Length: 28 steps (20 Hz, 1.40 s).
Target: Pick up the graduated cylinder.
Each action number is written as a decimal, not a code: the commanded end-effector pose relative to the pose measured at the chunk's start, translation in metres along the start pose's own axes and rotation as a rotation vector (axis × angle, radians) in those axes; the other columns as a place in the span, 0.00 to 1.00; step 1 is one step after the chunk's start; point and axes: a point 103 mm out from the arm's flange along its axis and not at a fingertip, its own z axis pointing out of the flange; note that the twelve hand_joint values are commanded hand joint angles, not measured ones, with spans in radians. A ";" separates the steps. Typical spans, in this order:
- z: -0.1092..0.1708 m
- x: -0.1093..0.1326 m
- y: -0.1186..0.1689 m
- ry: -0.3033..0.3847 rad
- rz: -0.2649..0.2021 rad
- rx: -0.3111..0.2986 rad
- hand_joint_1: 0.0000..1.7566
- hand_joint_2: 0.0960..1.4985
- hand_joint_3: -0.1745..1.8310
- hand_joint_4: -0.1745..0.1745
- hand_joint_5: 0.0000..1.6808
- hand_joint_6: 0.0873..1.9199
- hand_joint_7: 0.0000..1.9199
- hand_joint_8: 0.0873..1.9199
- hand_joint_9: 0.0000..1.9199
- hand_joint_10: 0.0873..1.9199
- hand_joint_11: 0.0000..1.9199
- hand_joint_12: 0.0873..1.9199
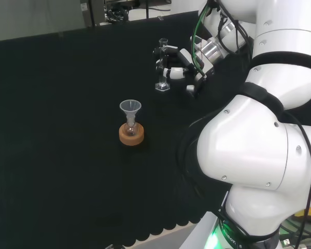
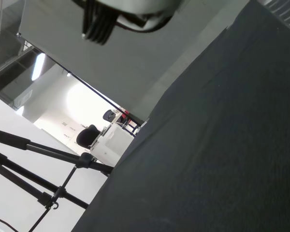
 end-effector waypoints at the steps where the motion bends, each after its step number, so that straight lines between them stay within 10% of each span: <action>1: 0.000 0.002 0.003 -0.024 0.002 0.000 0.62 0.48 0.38 0.39 0.42 0.26 0.34 0.30 0.51 0.16 0.45 0.52; 9: -0.002 0.004 0.003 -0.078 0.035 -0.017 0.67 0.53 0.38 0.43 0.49 0.28 0.43 0.30 0.58 0.12 0.54 0.45; 12: -0.005 0.007 0.002 -0.132 0.067 -0.015 0.66 0.67 0.20 0.08 0.54 0.51 0.50 0.28 0.63 0.10 0.59 0.41; 16: -0.009 0.010 0.001 -0.189 0.091 -0.006 0.66 0.66 0.20 0.00 0.58 0.53 0.60 0.19 0.71 0.02 0.64 0.36; 20: -0.015 0.015 0.000 -0.237 0.090 0.033 0.71 0.69 0.13 0.00 0.60 0.49 0.56 0.41 0.76 0.00 0.67 0.35; 26: -0.027 0.029 -0.001 -0.289 0.084 0.073 0.72 0.70 0.09 0.00 0.62 0.46 0.56 0.44 0.79 0.00 0.69 0.34; 28: -0.031 0.037 -0.001 -0.297 0.077 0.090 0.72 0.69 0.09 0.36 0.64 0.46 0.60 0.34 0.80 0.00 0.69 0.33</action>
